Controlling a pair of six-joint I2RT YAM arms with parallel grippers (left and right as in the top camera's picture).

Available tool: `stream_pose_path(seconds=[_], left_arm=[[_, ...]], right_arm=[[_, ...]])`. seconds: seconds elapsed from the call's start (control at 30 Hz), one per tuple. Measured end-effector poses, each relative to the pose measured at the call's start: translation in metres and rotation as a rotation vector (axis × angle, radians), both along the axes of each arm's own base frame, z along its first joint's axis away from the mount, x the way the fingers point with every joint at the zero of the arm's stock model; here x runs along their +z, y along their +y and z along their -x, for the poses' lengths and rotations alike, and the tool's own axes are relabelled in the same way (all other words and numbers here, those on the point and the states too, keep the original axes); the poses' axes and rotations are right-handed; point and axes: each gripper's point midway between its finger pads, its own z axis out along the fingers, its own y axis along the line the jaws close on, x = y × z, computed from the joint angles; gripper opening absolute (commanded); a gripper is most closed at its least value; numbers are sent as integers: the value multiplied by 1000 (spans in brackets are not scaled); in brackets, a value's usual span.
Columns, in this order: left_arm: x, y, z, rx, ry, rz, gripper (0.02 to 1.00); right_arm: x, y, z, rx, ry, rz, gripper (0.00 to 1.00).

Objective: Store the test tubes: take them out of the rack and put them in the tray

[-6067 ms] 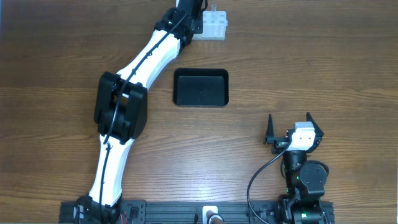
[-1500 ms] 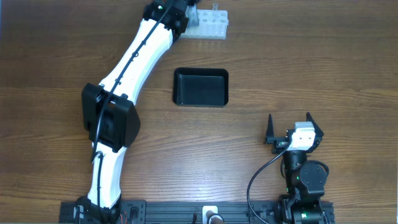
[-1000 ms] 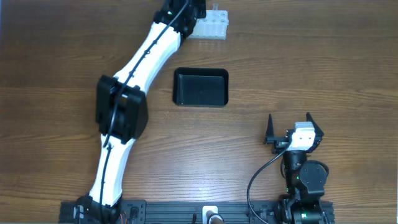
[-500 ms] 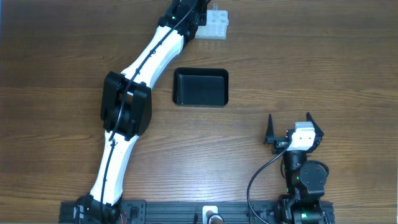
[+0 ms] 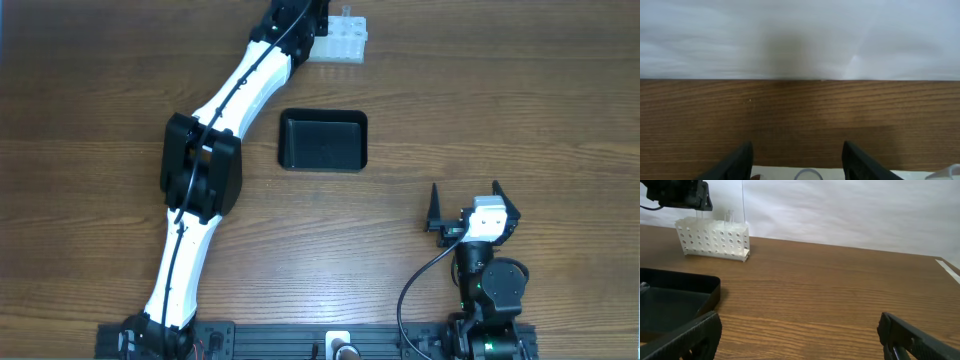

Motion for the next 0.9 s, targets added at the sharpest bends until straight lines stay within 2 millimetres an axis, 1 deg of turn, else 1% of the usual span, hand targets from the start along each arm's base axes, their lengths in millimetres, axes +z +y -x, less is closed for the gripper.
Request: stream_pose_path(seconds=[0.13,0.2,0.27,0.47,0.73,0.8,0.9], left_arm=[[2,-2,-4,-1,-24,10,518],[-1,-3,-4,-2,-22,8,485],[-4,-3,-4,-3,-17,6,437],[-6,-3,-3,-9,-9,2,303],[-12,-4,0,-18,18,-3,281],[-12,-4,0,-18,18,-2,246],[-12,-4,1,-21,20,-2,163]], right_arm=[[0,0,0,0,0,0,993],[0,0,0,0,0,0,993],[0,0,0,0,0,0,993],[0,0,0,0,0,1,991],[0,0,0,0,0,1,993],[0,0,0,0,0,0,991],[0,0,0,0,0,0,993]])
